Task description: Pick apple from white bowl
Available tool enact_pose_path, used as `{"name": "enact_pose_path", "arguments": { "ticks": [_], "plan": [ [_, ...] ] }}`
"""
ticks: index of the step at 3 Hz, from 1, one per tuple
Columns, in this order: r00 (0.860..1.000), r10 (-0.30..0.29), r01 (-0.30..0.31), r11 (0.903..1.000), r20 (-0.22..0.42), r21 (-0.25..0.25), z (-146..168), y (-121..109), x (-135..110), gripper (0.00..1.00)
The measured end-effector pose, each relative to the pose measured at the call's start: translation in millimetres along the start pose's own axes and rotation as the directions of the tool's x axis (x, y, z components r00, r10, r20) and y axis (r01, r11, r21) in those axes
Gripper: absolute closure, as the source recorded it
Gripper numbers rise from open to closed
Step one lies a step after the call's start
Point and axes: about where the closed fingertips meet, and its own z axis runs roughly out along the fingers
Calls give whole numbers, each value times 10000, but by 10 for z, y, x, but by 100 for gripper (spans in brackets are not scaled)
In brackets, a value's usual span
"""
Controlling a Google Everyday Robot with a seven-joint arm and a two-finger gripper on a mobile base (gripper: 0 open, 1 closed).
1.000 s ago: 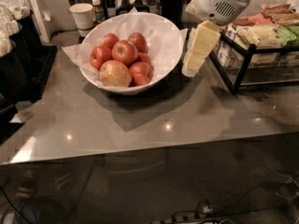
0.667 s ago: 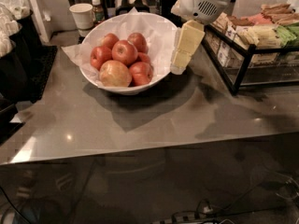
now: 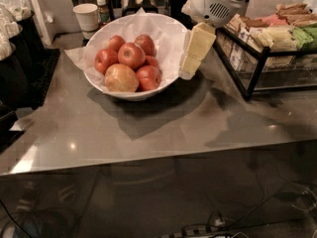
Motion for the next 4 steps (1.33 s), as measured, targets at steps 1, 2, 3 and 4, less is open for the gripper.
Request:
{"name": "enact_pose_path", "arguments": {
  "ticks": [1, 2, 3, 4],
  "plan": [
    [9993, -271, 270, 9996, 266, 44, 105, -89, -177, 0],
    [9976, -438, 444, 9990, 545, -107, 262, -171, -342, 0],
    [9945, -674, 701, 9970, 802, -322, 401, -242, -508, 0],
    [9945, -672, 700, 9970, 807, -318, 403, -245, -512, 19]
  ]
}}
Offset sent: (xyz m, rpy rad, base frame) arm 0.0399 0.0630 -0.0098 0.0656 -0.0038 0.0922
